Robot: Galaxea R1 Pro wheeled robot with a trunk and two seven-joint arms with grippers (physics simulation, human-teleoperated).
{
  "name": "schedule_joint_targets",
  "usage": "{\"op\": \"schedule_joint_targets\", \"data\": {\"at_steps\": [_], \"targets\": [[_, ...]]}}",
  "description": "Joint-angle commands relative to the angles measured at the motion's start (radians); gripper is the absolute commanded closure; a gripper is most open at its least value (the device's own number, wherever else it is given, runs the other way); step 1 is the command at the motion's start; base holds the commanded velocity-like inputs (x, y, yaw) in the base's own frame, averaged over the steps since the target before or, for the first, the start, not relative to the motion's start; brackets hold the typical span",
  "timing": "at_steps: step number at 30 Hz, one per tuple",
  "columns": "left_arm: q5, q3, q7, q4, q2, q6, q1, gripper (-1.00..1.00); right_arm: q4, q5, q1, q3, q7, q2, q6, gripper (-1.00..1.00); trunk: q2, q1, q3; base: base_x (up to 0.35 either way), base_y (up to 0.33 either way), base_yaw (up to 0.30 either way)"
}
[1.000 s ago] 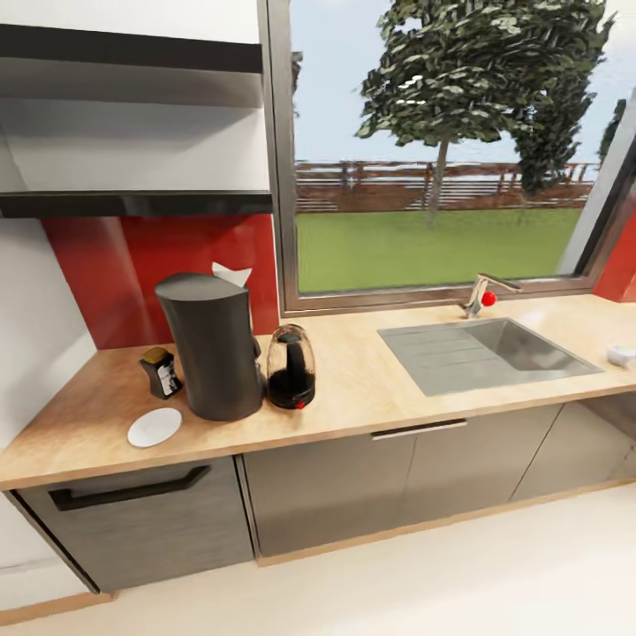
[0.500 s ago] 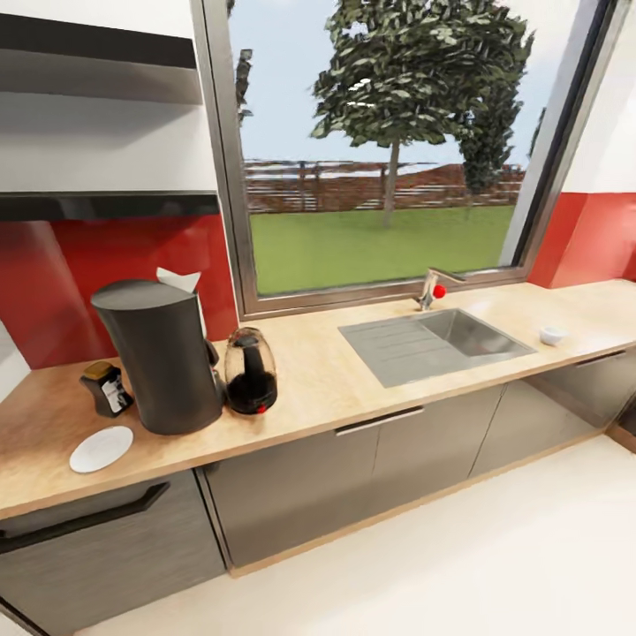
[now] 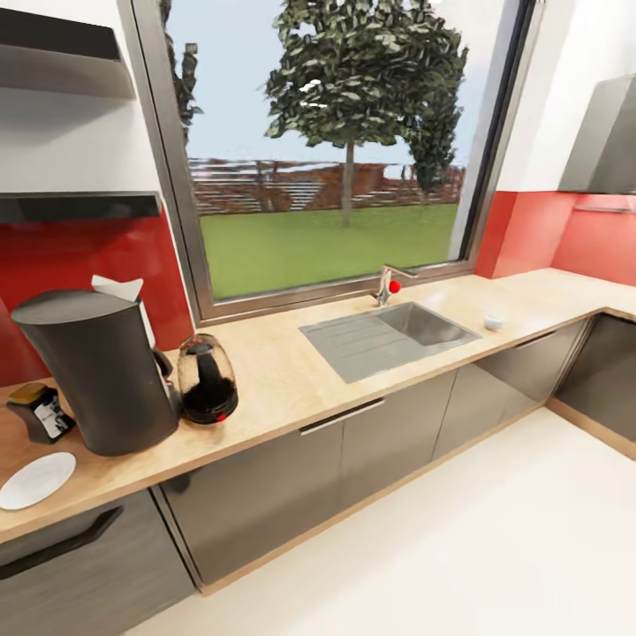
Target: Set up a coffee station on the kitchen countertop: keep the coffee maker on the countertop, move the bottle of coffee from the kitchen shelf to the counter next to the coffee maker, place a paper coffee filter on top of the coffee maker, put the saucer next to the coffee maker with the coffee cup on the saucer, and place the electric kettle next to the coffee maker.
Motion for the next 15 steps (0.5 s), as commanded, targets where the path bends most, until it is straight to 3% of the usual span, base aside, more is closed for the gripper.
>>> {"op": "schedule_joint_targets", "data": {"at_steps": [1,15], "targets": [[-0.01,0.008,0.001,-0.001,-0.001,-0.003,-0.001,-1.0,0.001,-0.01,-0.001,0.009,-0.002,0.0,-0.003,-1.0,-0.002,0.001,-0.002,0.0,0.0,-0.3],[-0.011,0.008,0.0,-0.001,-0.008,-0.021,-0.004,-1.0,0.001,-0.012,-0.001,0.005,0.003,-0.011,-0.004,-1.0,-0.002,0.001,-0.002,0.0,0.0,-0.3]]}}
